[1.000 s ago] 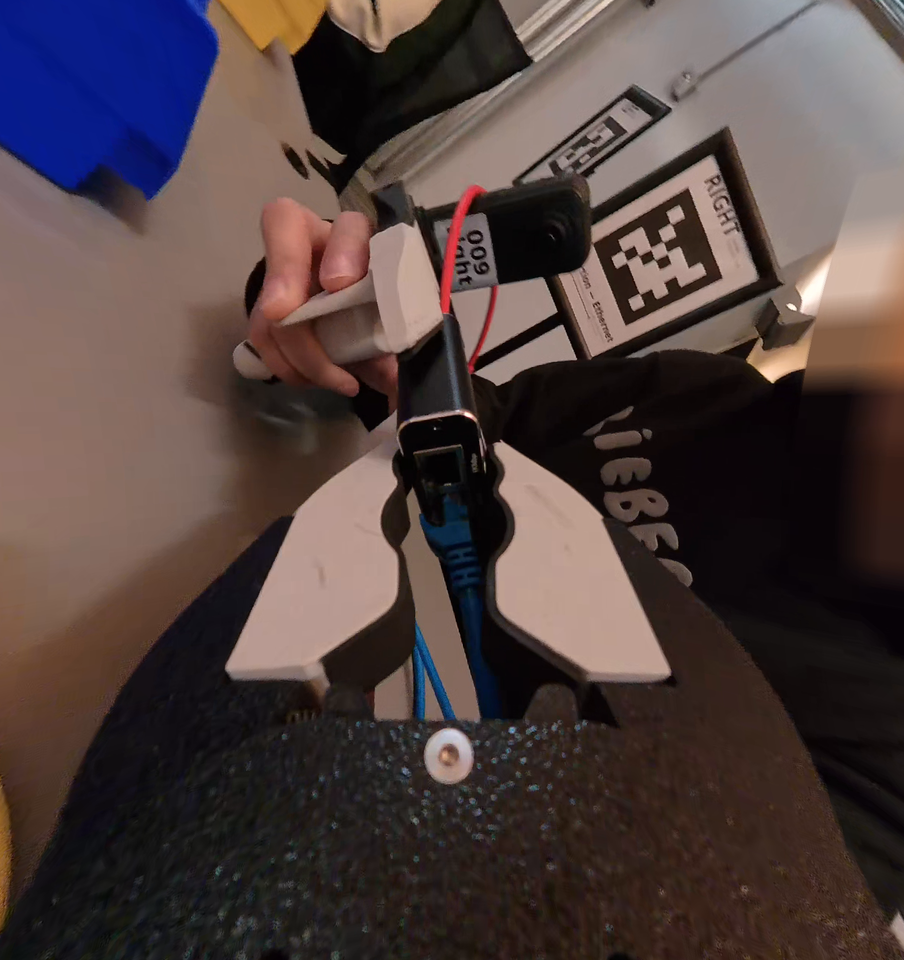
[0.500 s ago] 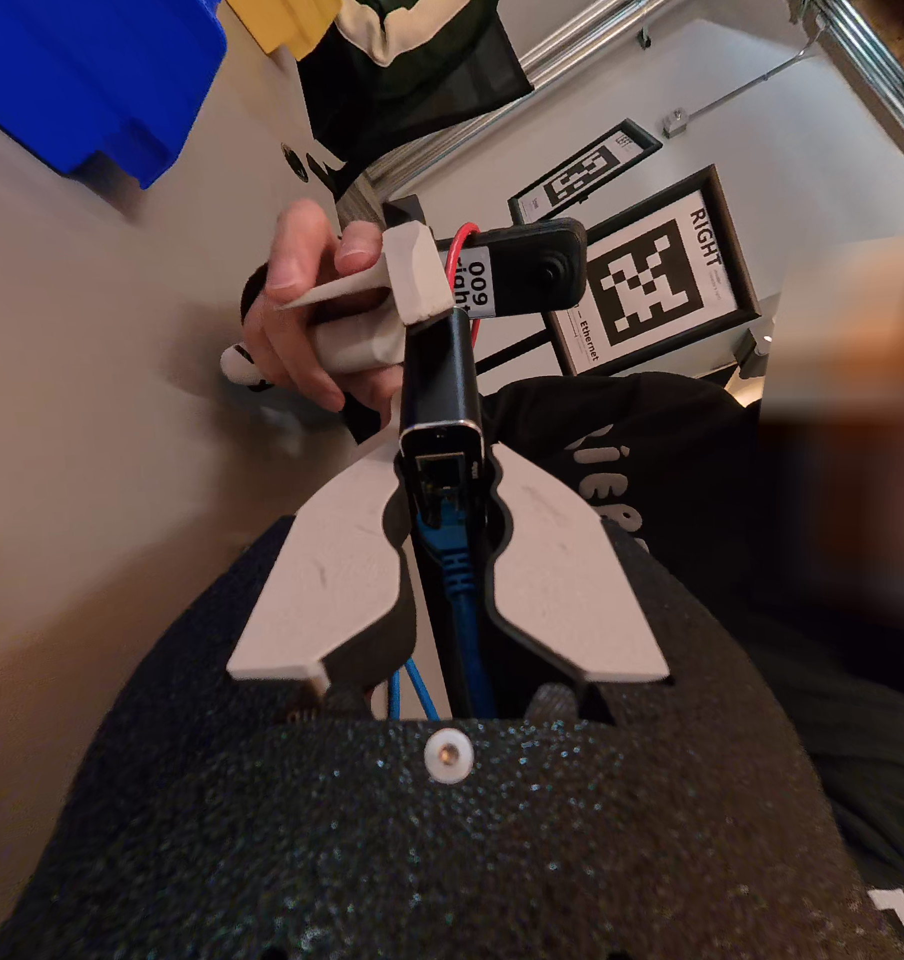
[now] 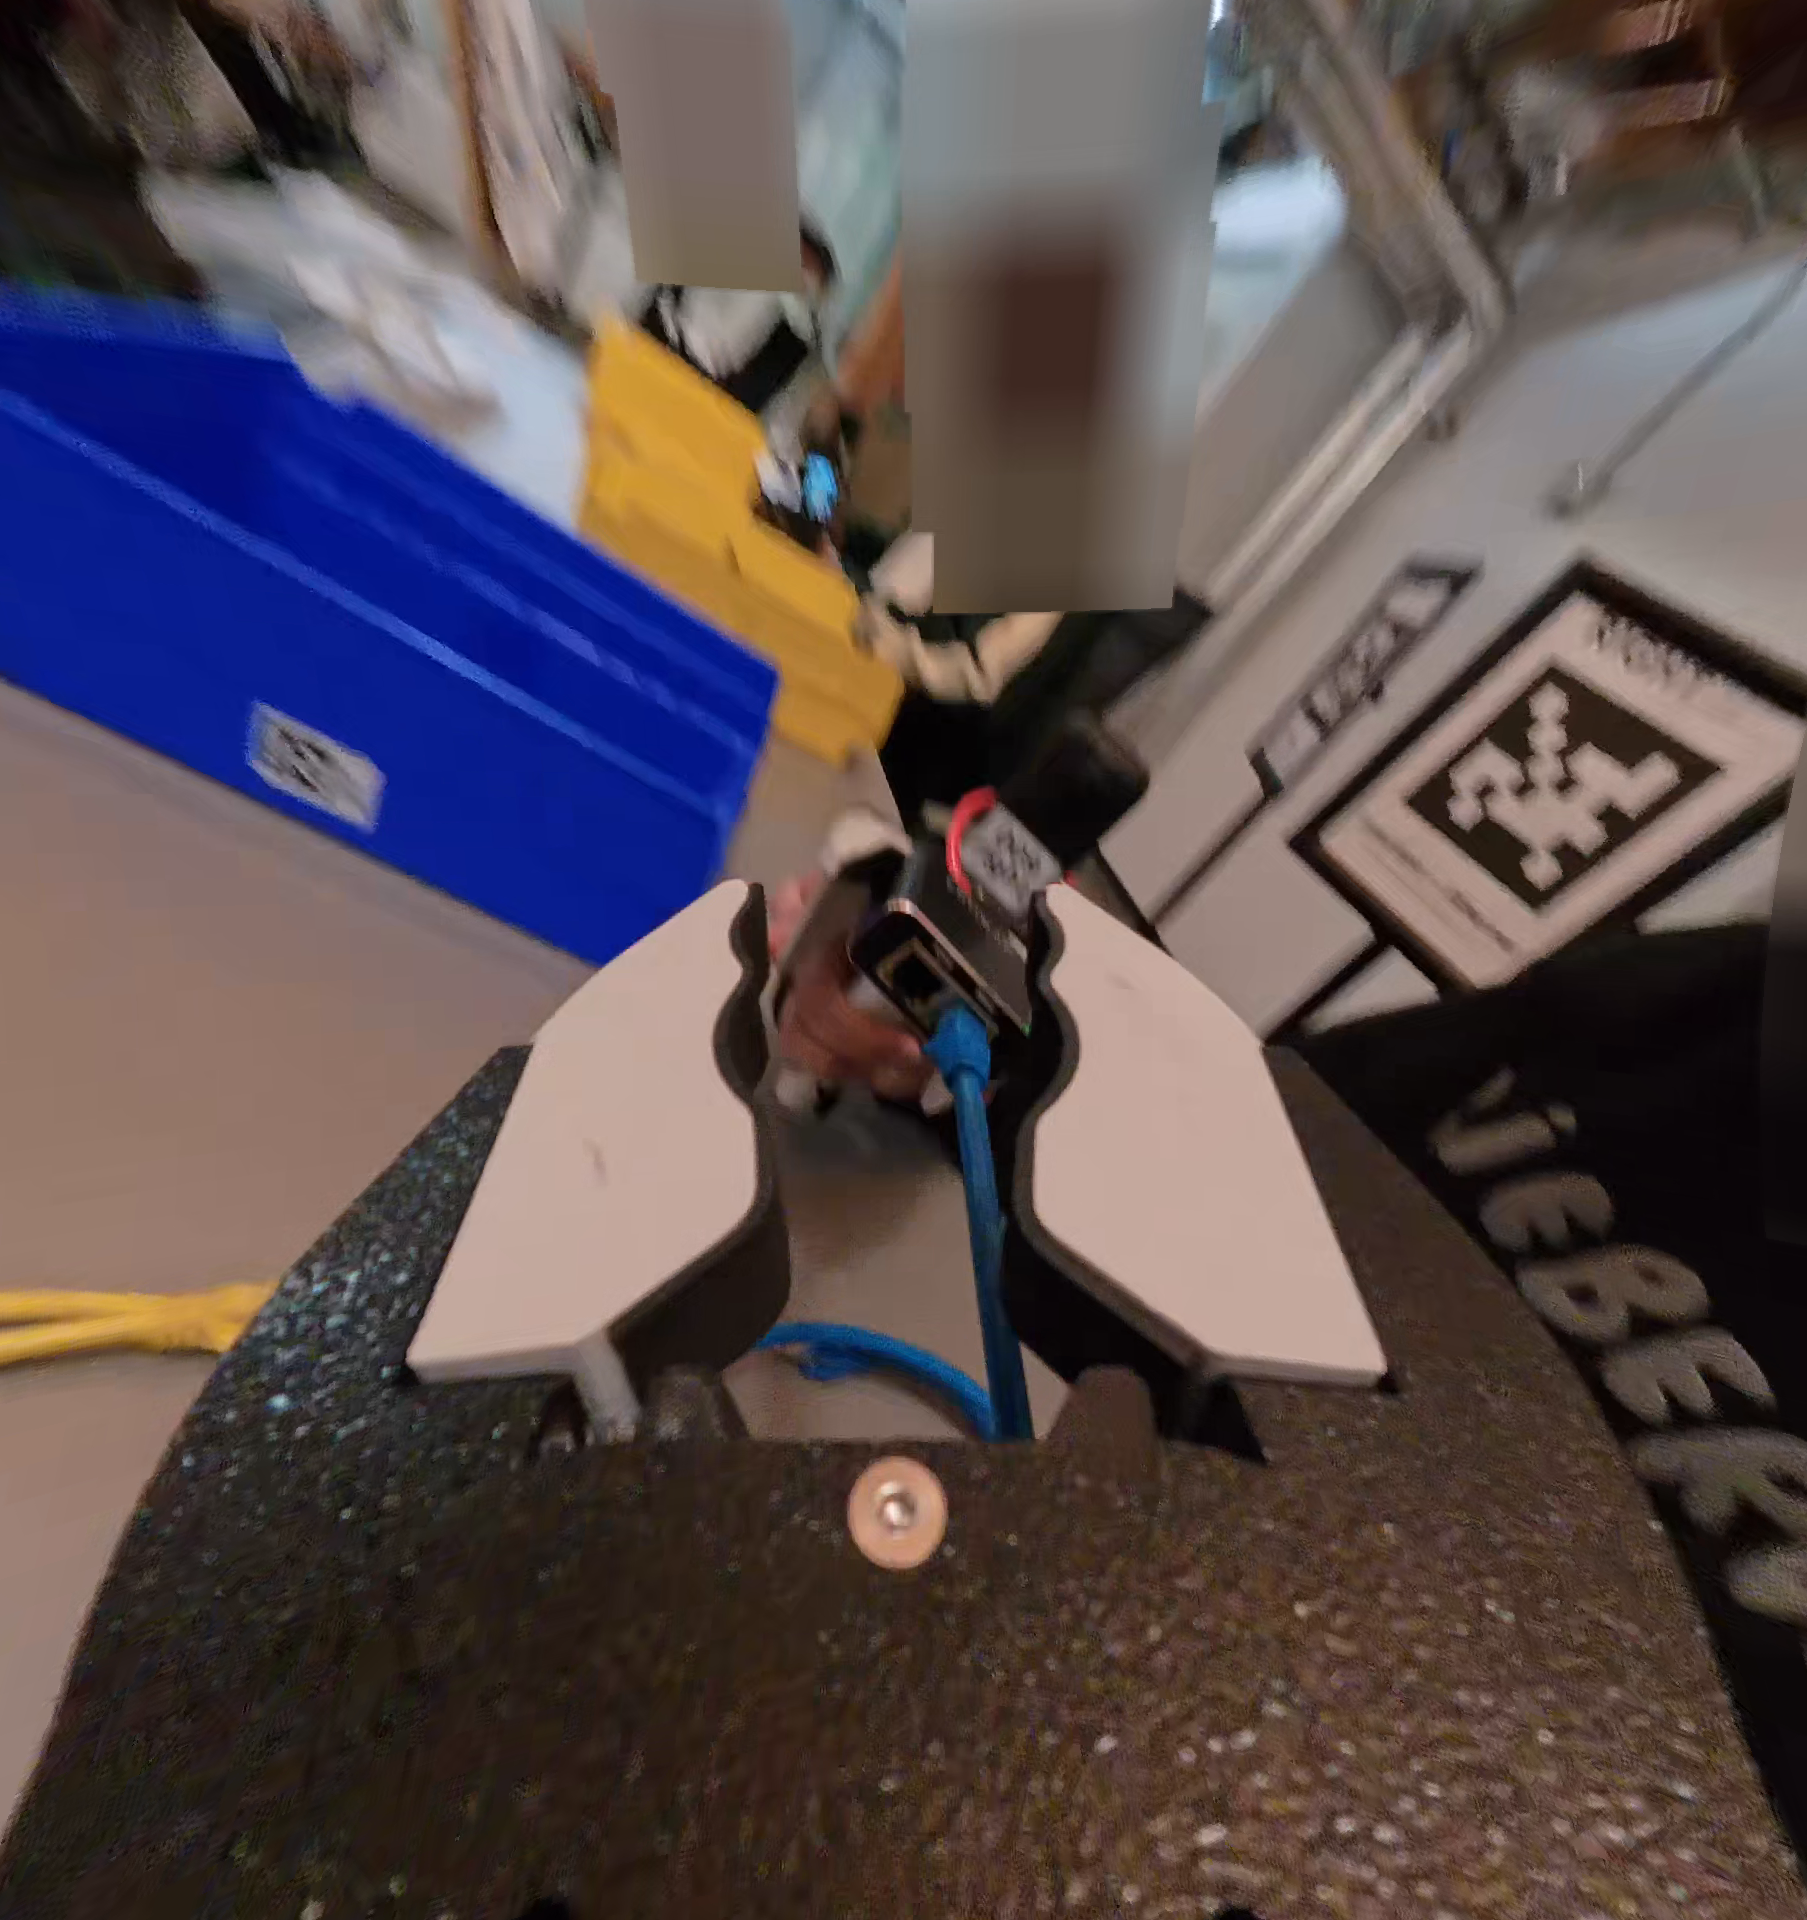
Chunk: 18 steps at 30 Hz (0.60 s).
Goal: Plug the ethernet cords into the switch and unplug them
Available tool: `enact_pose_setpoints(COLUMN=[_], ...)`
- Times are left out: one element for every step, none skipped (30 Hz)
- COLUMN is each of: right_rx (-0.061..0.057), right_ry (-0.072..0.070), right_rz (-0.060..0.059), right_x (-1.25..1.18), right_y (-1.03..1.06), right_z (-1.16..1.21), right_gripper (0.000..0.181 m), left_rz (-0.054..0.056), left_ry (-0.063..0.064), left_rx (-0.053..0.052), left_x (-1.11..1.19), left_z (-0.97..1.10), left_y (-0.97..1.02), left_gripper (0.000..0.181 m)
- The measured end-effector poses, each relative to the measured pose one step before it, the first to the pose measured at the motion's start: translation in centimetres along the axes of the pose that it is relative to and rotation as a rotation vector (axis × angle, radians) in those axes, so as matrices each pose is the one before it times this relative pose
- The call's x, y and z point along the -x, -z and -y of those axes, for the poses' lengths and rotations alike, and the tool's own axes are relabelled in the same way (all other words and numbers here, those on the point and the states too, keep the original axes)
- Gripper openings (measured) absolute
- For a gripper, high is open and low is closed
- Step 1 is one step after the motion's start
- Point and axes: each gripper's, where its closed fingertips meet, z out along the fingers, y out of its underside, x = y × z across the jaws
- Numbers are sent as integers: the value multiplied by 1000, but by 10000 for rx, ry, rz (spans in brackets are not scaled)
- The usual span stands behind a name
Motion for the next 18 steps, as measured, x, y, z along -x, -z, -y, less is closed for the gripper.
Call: enact_pose_setpoints(right_rx=[-80,-145,-210,-238,-168,-57,2,93,112,53,0,13,40,24,31,-14,-78,-19], right_ry=[17,-39,-149,-135,-75,-98,3,61,-12,22,42,-40,-13,18,-47,-21,-41,-97], right_rz=[18,53,246,159,107,256,132,-7,109,99,82,141,49,-15,108,101,64,122], right_x=[-237,-139,162,155,138,377,280,94,199,200,174,181,53,-39,116,138,78,138], right_y=[470,397,269,133,-8,-103,-176,-210,-187,-137,-64,-12,31,59,50,20,12,-9], right_z=[186,267,331,377,237,27,-68,-211,-257,-118,-6,-38,-54,-28,-46,28,101,9], right_gripper=[68,68,68,68,68,68,68,68,68,68,68,68,68,68,68,68,68,68], left_rz=[218,200,327,592,779,825,682,215,-147,-56,3,-60,-83,-38,33,30,8,67], left_ry=[-257,-348,-509,-672,-861,-1043,-991,-753,-484,-151,34,94,83,46,18,6,-19,-76], left_rx=[-665,-259,232,777,1290,1552,1365,963,651,440,327,213,171,223,324,381,283,30], left_x=[12,182,594,1158,1529,1523,1042,126,-406,-150,69,46,25,73,170,126,52,75], left_z=[1167,477,-377,-1325,-2207,-2730,-2680,-2136,-1402,-866,-587,-445,-445,-607,-785,-819,-563,-40], left_y=[1041,898,780,670,517,255,-176,-545,-621,-580,-466,-372,-308,-311,-323,-335,-302,-165], left_gripper=[46,43,39,37,37,37,38,40,39,37,37,38,38,37,37,36,33,31])
